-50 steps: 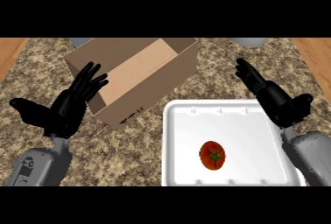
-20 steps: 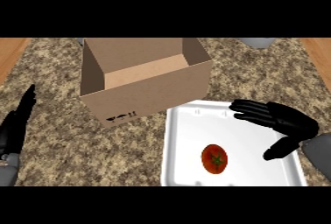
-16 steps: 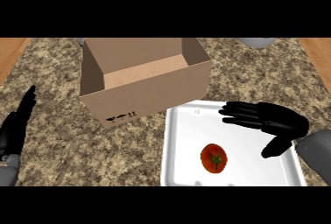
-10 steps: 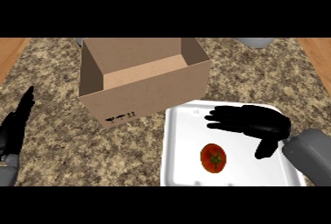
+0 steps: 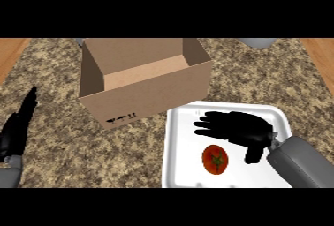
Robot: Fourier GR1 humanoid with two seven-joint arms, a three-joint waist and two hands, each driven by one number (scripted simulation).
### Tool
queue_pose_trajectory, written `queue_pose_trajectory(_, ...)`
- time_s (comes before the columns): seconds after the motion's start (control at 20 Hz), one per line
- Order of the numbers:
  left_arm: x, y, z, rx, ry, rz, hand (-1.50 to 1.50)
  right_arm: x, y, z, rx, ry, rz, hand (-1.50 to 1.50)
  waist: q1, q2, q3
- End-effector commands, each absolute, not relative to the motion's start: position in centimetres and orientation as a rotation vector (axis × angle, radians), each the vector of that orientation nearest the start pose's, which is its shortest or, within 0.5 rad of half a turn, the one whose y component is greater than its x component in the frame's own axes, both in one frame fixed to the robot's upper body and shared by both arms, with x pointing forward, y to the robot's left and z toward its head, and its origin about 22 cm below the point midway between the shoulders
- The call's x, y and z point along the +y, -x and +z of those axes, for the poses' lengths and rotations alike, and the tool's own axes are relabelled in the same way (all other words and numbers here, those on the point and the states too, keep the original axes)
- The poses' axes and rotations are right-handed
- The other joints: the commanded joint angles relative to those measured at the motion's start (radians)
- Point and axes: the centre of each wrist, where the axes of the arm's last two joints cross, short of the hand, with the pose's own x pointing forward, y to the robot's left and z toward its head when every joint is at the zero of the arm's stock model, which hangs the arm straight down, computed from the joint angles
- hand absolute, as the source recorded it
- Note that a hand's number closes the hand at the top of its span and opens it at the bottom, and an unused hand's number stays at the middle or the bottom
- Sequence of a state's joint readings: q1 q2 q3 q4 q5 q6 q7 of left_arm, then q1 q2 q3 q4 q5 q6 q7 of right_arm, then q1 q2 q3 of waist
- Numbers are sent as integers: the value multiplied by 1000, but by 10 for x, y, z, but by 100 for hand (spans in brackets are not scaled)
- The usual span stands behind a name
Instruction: Pick the tomato from the tray and place it in the cardboard box
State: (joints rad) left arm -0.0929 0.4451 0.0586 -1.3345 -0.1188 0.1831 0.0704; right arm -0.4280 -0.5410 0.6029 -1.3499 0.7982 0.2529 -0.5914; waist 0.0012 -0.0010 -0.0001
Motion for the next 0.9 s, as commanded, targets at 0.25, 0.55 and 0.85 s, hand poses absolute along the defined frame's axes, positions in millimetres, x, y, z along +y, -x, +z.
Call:
queue_pose_trajectory(0.25, 355, -264, 21, -1373, -647, -209, 0, -191, -317, 31, -1605, 30, 2046, -150, 4, 1, 0)
queue_pose_trajectory(0.55, 381, -259, 15, -1358, -666, -207, 0, -219, -277, 51, -1632, -94, 2061, -150, -6, 0, 0)
queue_pose_trajectory(0.85, 368, -263, 35, -1380, -632, -213, 0, -223, -261, 53, -1663, -111, 2075, -150, -4, -1, 0)
